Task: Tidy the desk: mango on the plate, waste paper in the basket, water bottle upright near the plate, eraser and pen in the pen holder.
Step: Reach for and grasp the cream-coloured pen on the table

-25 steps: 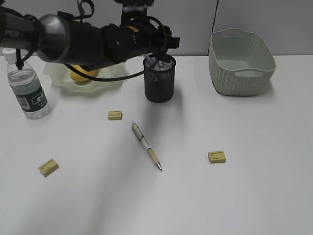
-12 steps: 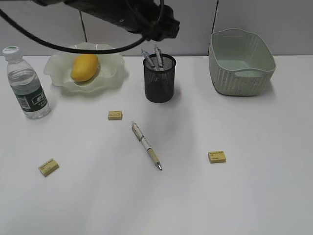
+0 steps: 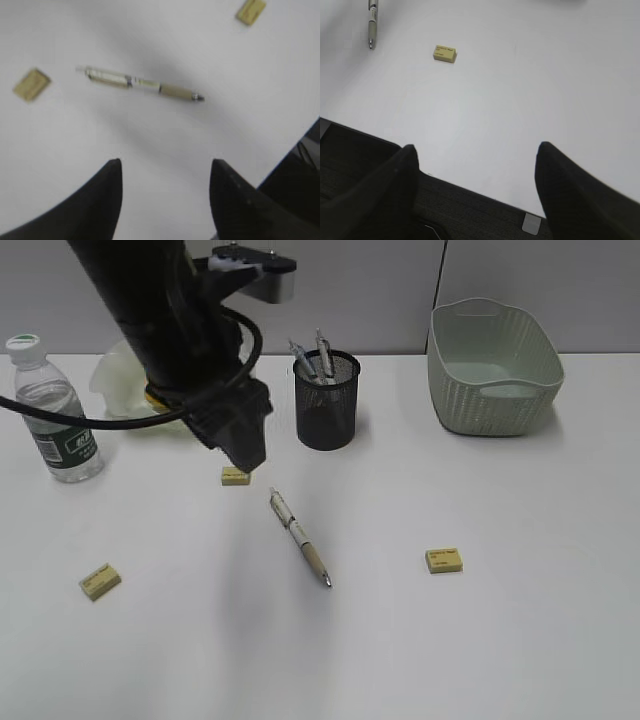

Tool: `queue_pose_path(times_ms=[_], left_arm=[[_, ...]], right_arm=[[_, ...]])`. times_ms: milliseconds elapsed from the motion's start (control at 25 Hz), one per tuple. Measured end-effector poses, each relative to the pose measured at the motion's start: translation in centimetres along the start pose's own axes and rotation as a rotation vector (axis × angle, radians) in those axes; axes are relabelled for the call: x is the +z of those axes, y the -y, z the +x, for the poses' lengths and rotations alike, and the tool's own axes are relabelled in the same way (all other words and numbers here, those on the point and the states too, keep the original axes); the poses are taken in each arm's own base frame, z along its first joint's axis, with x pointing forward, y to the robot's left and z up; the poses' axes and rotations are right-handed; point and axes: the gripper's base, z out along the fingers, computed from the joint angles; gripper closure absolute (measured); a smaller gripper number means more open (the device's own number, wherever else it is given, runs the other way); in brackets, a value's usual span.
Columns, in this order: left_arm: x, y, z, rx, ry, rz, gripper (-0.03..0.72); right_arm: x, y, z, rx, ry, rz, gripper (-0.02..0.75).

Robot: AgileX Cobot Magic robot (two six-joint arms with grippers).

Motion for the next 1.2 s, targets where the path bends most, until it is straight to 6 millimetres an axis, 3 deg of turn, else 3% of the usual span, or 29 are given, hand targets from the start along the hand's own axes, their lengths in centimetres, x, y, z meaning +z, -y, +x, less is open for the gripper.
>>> queue_pose_path(times_ms=[240,400,640,1200], left_arm=[[-0.6,-0.3,1.2,-0.122,-0.060,-0.057,0.256],[-1.2,0.2,3.1,-0.142,-0.075,-0.058,0.256],[-1.7,1.3,8.7,-0.152,-0.120,-0.055,0.256],[-5.0,3.4,22.2,-0.207,0.248,-0.178,0.256]], right_arm=[[0.0,0.0,0.0,0.000,0.000,0.000,0.170],[0.0,0.0,0.0,0.000,0.000,0.000,0.170],[0.0,0.0,0.0,0.000,0.000,0.000,0.173],[0.0,0.0,0.0,0.000,0.000,0.000,0.179]])
